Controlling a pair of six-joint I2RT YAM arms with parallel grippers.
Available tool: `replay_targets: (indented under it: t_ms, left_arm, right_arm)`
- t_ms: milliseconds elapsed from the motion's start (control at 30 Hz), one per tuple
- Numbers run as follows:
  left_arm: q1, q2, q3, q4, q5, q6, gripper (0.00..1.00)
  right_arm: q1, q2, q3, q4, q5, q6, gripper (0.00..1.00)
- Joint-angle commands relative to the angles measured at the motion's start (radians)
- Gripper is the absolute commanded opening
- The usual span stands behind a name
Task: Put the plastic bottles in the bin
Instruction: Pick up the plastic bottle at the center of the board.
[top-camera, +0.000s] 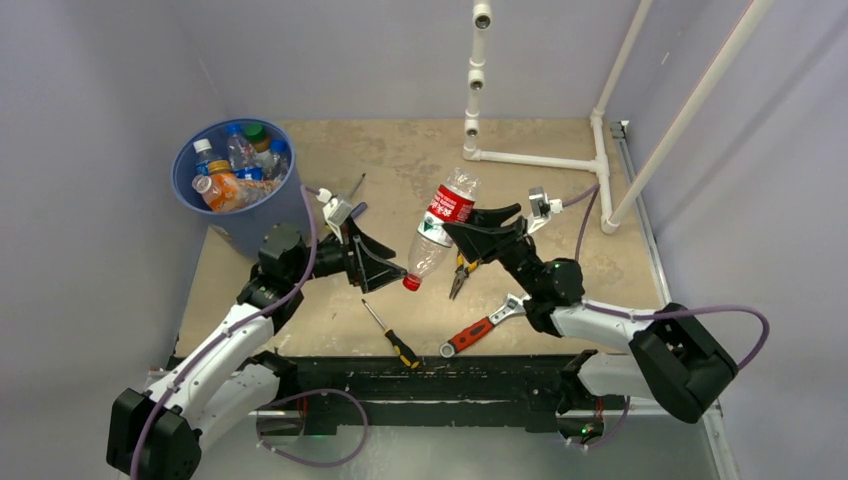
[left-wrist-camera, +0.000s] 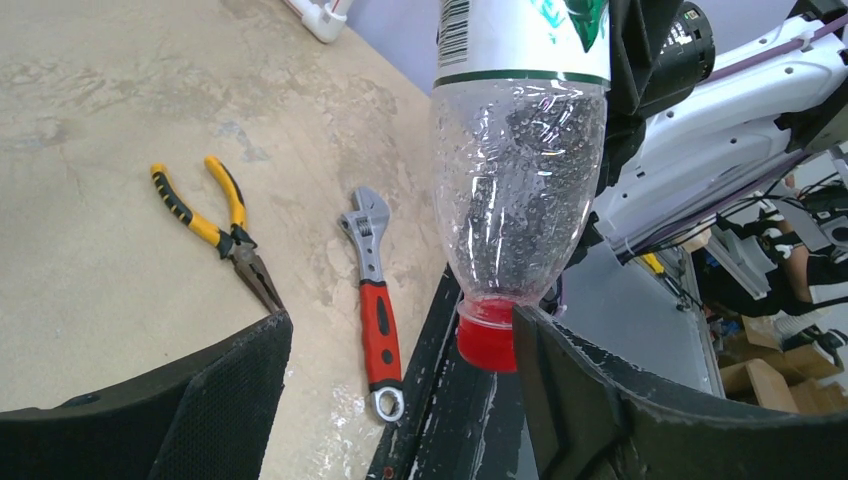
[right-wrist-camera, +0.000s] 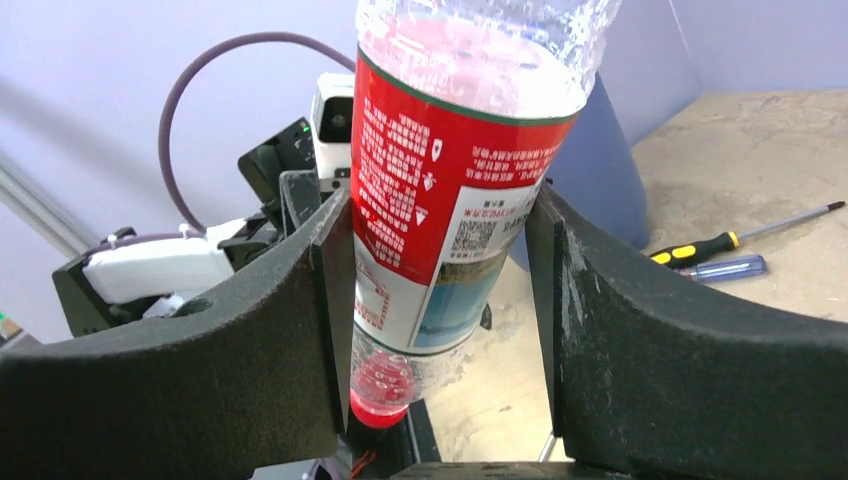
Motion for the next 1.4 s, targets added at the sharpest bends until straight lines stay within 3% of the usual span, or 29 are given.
replay_targets:
  t_ms: [0, 467, 867, 1200, 1367]
  left_arm:
    - [-0.015, 0.003, 0.033, 0.066, 0.064, -0.009, 0.79]
    - [-0.037, -0.013, 0.007, 0.163, 0.113, -0.057, 0.80]
    - [-0.066, 0.010, 0.023, 0.107, 0.099, -0.034, 0.70]
    - [-0.071, 0.011, 0.023, 0.097, 0.082, -0.033, 0.57]
    - [-0.071, 0.006, 0.024, 0.088, 0.064, -0.029, 0.40]
  right_arm:
    - [-0.002, -0.049, 0.026, 0.034, 0.016, -0.095, 0.45]
    - [0.008, -0.024, 0.024, 0.103, 0.009, -0.054, 0.43]
    - [0.040, 0.014, 0.053, 0.171, 0.069, -0.037, 0.42]
    - [0.069, 0.034, 0.082, 0.188, 0.078, -0.033, 0.41]
    - [0.079, 0.039, 0.084, 0.193, 0.079, -0.034, 0.41]
